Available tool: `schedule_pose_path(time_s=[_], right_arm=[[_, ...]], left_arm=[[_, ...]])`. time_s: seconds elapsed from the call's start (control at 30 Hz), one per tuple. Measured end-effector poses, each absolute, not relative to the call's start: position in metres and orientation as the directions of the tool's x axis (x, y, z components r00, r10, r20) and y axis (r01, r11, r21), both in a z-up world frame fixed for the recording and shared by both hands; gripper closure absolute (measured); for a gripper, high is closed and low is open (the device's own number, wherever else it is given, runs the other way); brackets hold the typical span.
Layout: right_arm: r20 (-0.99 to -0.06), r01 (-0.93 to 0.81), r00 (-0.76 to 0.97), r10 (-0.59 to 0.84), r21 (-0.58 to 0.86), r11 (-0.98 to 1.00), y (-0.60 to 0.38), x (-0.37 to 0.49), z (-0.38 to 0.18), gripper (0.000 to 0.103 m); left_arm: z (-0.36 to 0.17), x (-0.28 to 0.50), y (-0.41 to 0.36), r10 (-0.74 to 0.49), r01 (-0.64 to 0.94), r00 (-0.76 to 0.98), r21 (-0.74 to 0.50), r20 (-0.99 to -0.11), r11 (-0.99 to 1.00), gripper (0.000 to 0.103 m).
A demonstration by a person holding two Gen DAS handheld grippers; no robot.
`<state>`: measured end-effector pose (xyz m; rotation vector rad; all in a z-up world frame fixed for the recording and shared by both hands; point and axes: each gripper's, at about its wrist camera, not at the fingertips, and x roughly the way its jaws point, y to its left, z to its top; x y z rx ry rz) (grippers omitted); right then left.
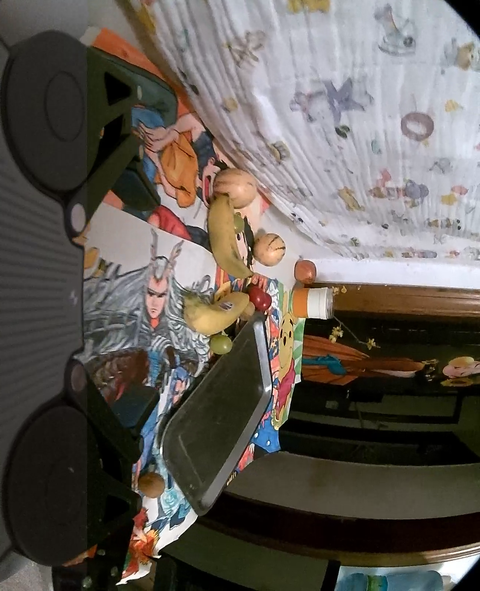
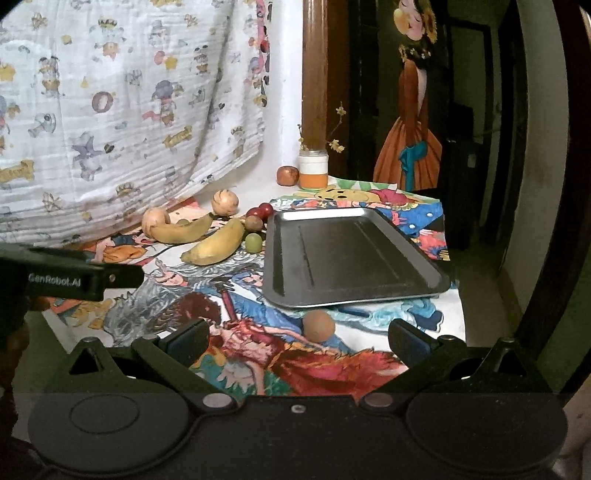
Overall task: Organize fruits
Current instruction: 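Grasp the small brown round fruit with the right tool while the left tool grasps a yellow banana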
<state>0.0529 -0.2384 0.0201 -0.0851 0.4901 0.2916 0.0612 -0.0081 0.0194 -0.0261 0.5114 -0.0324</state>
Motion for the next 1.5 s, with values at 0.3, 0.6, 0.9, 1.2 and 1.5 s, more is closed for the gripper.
schedule_pose_path(time_s=[0.3,0.6,0.9,1.2,1.5], right_arm=[[-0.553,-0.304,0.795,0.249,-0.010,0.952,-0.228,0.091,0.023,0.000],[-0.579,-0.274,0.775,0.254,0.054,0.960,-0.232,0.106,0.010,0.009],[-0.638,-0.232,0.736,0.226,0.076,0.970,-0.233,0.124,0.000,0.042],[-0.665,-0.232,0.716,0.212,0.061,0.971,-0.222,0.126,-0.001,0.075],[-0.666,-0.301,0.697,0.265,0.064,0.952,-0.207,0.126,0.001,0.075]], left_arm=[[0.022,0.110,-0.011,-0.066,0.065,0.851,-0.019,-0.521,0.998,0.000],[0.016,0.151,-0.021,-0.082,0.108,0.836,0.017,-0.543,0.994,0.000],[0.010,0.183,-0.027,-0.110,0.159,0.809,0.035,-0.578,0.987,0.000],[0.004,0.202,-0.026,-0.134,0.191,0.783,0.030,-0.607,0.981,0.005],[-0.001,0.212,-0.021,-0.145,0.190,0.760,0.003,-0.634,0.982,0.017]])
